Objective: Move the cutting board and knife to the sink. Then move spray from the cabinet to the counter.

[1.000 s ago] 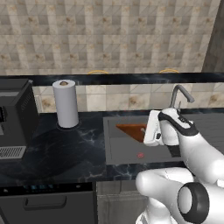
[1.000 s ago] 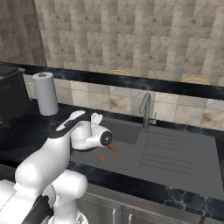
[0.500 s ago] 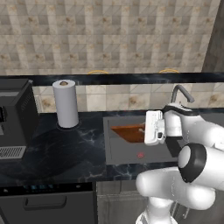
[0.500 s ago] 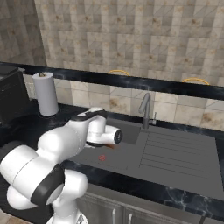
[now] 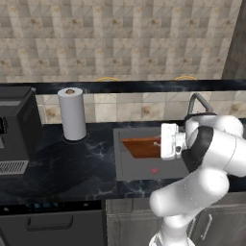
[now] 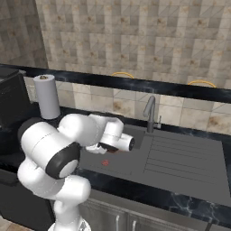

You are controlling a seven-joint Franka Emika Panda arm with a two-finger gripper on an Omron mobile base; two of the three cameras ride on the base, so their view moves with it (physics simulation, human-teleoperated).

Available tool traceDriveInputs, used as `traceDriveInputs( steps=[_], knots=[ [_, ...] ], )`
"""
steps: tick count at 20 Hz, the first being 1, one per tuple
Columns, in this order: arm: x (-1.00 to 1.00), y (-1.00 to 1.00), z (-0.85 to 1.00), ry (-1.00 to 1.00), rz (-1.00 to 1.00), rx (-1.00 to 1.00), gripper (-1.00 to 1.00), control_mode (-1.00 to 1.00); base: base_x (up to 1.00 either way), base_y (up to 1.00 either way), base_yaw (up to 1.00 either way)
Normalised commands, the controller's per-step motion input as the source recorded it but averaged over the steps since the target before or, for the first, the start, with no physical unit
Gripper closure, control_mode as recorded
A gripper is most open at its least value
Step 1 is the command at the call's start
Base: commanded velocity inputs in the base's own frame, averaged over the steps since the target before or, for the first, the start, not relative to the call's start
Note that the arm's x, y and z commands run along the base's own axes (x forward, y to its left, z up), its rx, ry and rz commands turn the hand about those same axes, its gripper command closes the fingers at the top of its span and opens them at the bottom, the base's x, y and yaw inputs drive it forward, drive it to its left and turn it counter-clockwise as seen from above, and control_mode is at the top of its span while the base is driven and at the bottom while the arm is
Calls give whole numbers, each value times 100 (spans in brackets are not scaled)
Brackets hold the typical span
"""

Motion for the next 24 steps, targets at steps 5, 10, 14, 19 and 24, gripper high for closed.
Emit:
traceDriveInputs(
  steps=[5, 10, 14, 19, 24],
  knots=[
    [24, -14, -16, -1, 2, 2, 100, -100, 0, 0, 0],
    [26, -7, -4, -3, 0, 0, 100, -100, 0, 0, 0],
    [23, -7, -5, -4, 0, 0, 100, -100, 0, 0, 0],
    [21, -9, -14, -3, 0, 0, 100, -100, 0, 0, 0],
    [23, -7, -19, -2, 0, 0, 100, -100, 0, 0, 0]
  ],
)
